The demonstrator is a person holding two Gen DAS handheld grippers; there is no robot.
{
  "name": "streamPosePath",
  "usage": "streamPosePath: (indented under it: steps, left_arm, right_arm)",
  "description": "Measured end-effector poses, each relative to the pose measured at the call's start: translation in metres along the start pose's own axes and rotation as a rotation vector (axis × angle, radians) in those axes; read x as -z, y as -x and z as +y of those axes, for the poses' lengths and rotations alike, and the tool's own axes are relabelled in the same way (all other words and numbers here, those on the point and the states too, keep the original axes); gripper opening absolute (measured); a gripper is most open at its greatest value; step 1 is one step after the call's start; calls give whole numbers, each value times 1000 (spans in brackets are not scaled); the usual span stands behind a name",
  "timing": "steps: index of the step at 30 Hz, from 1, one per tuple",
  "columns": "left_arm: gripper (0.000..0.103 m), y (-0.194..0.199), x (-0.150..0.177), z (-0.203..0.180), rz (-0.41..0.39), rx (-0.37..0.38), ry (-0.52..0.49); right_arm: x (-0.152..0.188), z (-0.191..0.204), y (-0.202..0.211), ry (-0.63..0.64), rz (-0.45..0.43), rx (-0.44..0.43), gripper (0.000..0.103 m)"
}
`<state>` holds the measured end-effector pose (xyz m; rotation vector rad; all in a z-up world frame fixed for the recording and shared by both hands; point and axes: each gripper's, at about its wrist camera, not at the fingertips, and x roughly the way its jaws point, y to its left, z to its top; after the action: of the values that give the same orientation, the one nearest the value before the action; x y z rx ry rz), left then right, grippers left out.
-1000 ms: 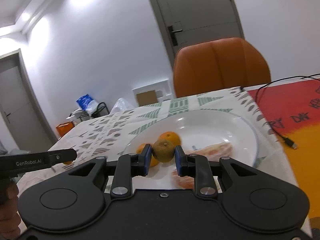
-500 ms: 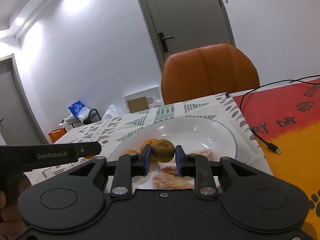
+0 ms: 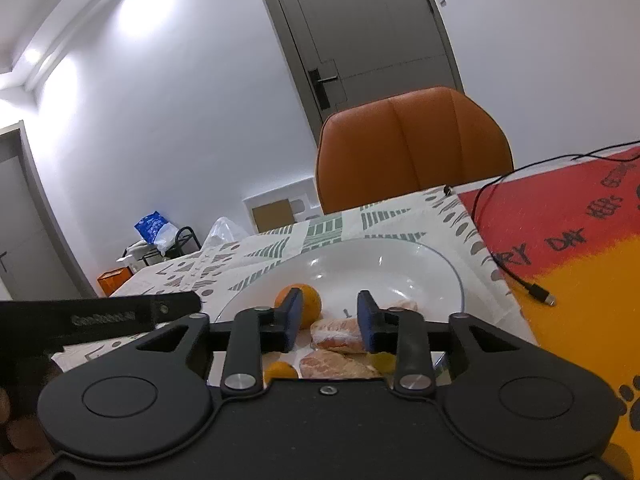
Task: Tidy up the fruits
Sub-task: 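Open left gripper over the bowl while right gripper releases the plum into it, then move left gripper to a yellow fruit while right gripper moves to a red plum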
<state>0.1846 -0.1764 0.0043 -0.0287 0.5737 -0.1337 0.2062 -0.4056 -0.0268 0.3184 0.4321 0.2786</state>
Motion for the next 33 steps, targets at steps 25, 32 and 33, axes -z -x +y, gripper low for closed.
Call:
streamPosePath:
  steps: [25,32,33]
  left_arm:
    - [79,47,15,85,-55,-108,120]
    - [80,62,24,117,-56,-146,174]
    - [80,64,25,121,-57,-150,177]
  right_arm:
    - [-1,62,1,87,46,-50,75]
    - [3,89,1,134,50,-86,82]
    - [4,92,1,138,51,-90,83]
